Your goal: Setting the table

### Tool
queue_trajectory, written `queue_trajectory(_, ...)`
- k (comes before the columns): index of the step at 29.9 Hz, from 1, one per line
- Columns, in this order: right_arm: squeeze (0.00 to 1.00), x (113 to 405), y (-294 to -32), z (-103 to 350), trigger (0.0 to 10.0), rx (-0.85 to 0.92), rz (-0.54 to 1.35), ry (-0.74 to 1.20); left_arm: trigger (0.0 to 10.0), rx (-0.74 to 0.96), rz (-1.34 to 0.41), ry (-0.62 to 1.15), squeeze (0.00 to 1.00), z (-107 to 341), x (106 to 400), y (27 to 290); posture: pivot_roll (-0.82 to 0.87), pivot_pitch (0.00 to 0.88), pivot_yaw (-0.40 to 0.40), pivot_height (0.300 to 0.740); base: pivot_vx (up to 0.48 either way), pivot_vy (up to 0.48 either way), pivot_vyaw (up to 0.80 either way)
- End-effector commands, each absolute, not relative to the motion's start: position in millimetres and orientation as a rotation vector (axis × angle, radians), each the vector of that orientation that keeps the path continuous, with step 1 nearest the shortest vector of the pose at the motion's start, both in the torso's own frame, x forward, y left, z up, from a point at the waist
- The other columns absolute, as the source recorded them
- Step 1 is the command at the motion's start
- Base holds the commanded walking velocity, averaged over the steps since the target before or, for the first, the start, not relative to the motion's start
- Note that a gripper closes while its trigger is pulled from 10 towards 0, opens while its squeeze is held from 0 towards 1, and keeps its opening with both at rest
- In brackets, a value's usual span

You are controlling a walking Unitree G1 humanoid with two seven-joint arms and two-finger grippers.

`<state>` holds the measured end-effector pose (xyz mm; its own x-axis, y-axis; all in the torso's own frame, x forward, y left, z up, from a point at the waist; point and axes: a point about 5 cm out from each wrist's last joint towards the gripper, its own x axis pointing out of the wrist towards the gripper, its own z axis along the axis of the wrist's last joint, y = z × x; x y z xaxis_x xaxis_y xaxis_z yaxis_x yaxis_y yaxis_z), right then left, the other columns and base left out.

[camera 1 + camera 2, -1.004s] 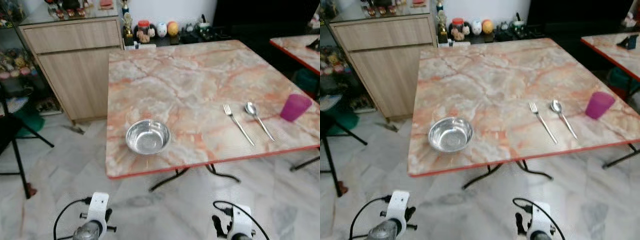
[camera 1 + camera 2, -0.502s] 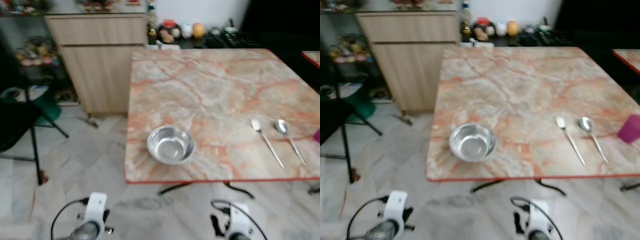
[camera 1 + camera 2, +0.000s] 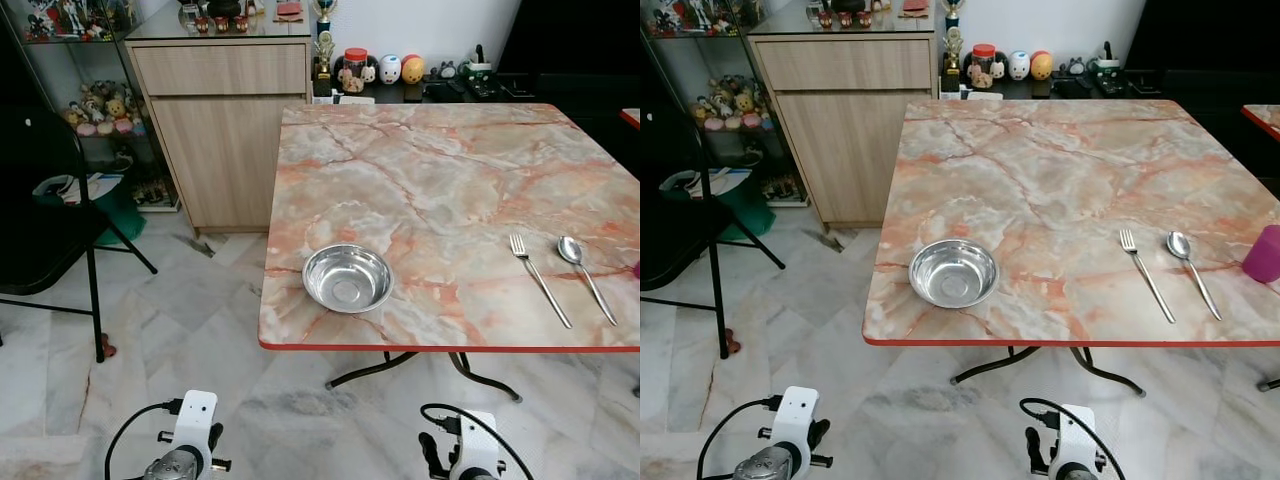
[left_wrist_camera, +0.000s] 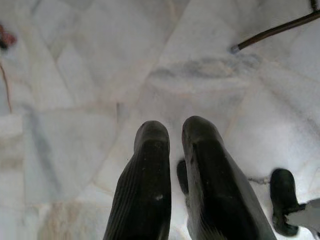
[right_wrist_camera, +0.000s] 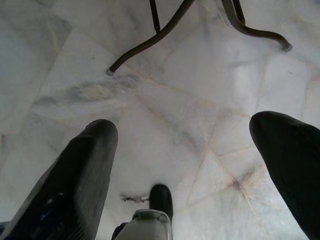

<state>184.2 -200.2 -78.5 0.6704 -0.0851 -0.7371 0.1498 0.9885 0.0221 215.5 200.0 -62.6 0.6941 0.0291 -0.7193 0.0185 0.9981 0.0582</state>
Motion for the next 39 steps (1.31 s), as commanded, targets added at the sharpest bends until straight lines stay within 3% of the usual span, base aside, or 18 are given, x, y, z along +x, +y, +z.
queue_trajectory(1,0.0,186.5,-200.1,-77.5,10.0,0.091,-0.142,0.822,10.0,-0.061,0.126,0.879,0.0,-68.8,206.0,208.5,-0.03,0.0,-0.02,0.74,0.0,0.0,0.0)
queue_trajectory(12,0.0,186.2,-200.3,-77.7,10.0,0.103,-0.144,0.822,10.0,-0.032,0.18,0.887,0.0,-69.9,190.2,237.9,-0.03,0.0,-0.024,0.74,0.0,0.0,0.0)
queue_trajectory(18,0.0,186.5,-199.9,-77.8,10.0,0.094,-0.116,0.833,10.0,0.145,-0.01,0.914,0.0,-73.4,183.1,232.8,-0.03,0.0,-0.029,0.74,0.0,0.0,0.0)
queue_trajectory(22,0.0,186.0,-201.2,-78.0,10.0,0.082,-0.134,0.837,10.0,0.149,-0.051,0.911,0.0,-74.0,182.7,229.1,-0.03,0.0,-0.029,0.74,0.0,0.0,0.0)
queue_trajectory(39,0.0,184.4,-200.2,-80.0,10.0,0.035,-0.136,0.878,10.0,0.143,-0.05,0.918,0.0,-76.8,176.7,228.3,-0.03,0.0,-0.013,0.74,0.0,0.0,0.0)
